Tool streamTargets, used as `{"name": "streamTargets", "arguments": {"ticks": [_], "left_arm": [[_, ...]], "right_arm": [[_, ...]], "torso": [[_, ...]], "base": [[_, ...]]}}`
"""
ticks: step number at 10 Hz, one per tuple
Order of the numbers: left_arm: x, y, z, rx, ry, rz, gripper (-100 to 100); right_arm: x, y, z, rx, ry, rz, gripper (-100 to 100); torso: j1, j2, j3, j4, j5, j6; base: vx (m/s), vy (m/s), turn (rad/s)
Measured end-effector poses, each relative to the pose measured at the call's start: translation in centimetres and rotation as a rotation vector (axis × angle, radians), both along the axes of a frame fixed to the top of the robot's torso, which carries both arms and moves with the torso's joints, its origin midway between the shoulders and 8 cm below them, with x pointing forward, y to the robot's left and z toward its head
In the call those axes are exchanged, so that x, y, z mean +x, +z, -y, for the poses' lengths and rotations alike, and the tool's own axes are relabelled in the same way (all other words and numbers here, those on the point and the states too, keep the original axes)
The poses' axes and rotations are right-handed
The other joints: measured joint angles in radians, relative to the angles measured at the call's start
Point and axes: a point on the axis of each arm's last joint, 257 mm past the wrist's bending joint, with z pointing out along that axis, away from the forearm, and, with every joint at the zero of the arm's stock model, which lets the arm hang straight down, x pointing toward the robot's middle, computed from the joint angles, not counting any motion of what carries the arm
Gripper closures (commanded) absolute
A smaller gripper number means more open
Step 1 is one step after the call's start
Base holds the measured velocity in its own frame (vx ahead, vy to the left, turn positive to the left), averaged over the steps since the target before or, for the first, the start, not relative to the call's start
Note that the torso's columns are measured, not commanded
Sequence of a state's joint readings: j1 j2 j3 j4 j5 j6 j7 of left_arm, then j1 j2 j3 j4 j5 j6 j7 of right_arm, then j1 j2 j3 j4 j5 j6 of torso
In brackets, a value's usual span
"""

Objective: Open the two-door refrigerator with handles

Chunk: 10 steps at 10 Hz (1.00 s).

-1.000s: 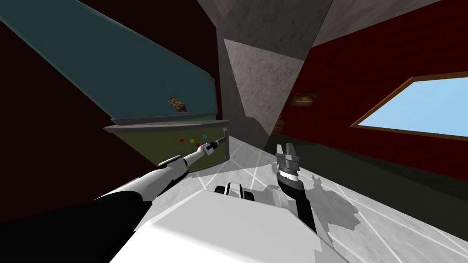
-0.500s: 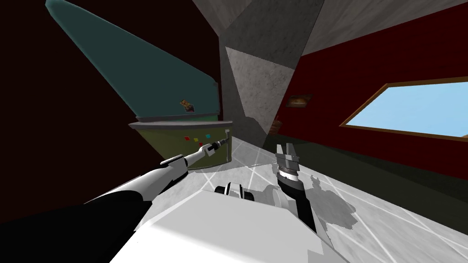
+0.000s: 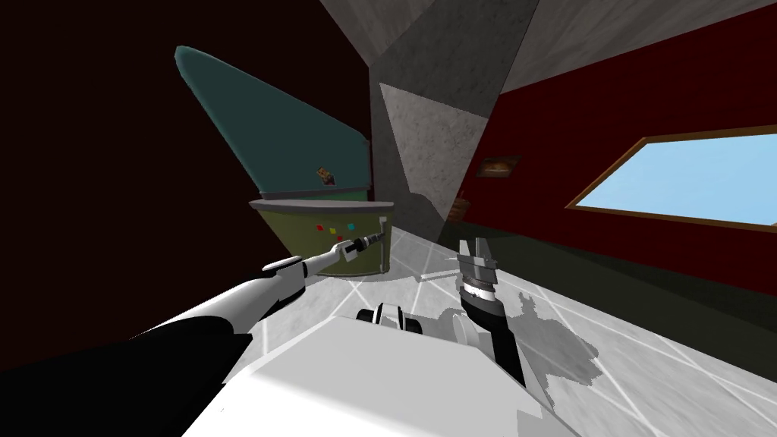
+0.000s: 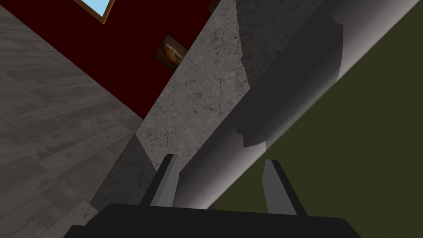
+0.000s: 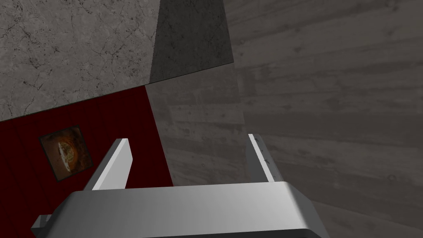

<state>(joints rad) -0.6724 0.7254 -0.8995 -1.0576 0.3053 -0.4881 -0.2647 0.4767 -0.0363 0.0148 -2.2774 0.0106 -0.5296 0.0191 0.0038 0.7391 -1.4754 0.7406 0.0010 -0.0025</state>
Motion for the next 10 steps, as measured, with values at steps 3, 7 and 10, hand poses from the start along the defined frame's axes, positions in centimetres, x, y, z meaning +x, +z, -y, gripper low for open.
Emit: {"name": "streamTargets", "arguments": {"ticks": [3, 7, 10], "left_arm": [[-2.1, -0.1, 2.3, -0.003, -0.089, -0.002, 100], [-2.3, -0.3, 3.9, 0.003, -0.104, 0.008, 100], [-0.4, 0.3, 5.9, 0.006, -0.075, 0.031, 100]], "right_arm": [[0.0, 0.0, 0.0, 0.000, 0.000, 0.000, 0], [0.0, 0.0, 0.0, 0.000, 0.000, 0.000, 0], [0.0, 0.0, 0.0, 0.000, 0.000, 0.000, 0]], "torso": [[-0.003, 0.000, 0.000, -0.002, -0.001, 0.000], [0.000, -0.001, -0.001, -0.002, 0.001, 0.005], [-0.003, 0.002, 0.001, -0.002, -0.001, 0.003]], "base": [[-0.186, 0.064, 0.040], [-0.118, 0.191, -0.206], [-0.159, 0.265, -0.217]]}}
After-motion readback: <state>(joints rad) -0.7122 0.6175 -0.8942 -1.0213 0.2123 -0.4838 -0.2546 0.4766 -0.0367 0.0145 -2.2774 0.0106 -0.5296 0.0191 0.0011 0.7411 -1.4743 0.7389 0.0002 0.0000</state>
